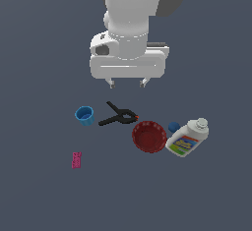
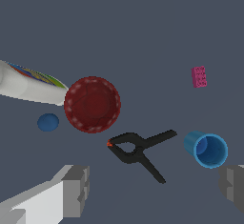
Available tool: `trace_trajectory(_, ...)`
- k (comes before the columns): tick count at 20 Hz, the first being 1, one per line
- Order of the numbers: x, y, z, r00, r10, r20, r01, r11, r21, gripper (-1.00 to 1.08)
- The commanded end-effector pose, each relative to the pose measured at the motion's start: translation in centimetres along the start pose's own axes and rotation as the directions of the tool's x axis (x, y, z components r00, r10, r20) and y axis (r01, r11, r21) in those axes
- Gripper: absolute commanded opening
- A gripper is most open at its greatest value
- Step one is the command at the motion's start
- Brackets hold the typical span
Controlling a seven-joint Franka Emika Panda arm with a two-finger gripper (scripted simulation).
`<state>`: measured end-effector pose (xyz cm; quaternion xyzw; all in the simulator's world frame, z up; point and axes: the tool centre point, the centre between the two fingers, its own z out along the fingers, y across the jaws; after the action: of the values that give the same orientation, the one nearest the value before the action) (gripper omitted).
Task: Pick up a designated object from a clutter of objects.
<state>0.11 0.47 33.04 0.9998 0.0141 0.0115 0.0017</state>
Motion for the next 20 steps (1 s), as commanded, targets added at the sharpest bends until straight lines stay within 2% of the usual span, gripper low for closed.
trace_trajectory(1,0.0,0.0,0.0,1.0,0.0,0.0,0.0,1.0,0.0,1.0)
trace_trajectory(12,0.7,1.8,-1.5,1.0,-0.009,-0.03,0.008,0.999,-0.035,1.0)
trace_trajectory(20,1.3,0.2,0.2,1.0,-0.006,-0.026,0.005,0.999,-0.036,1.0)
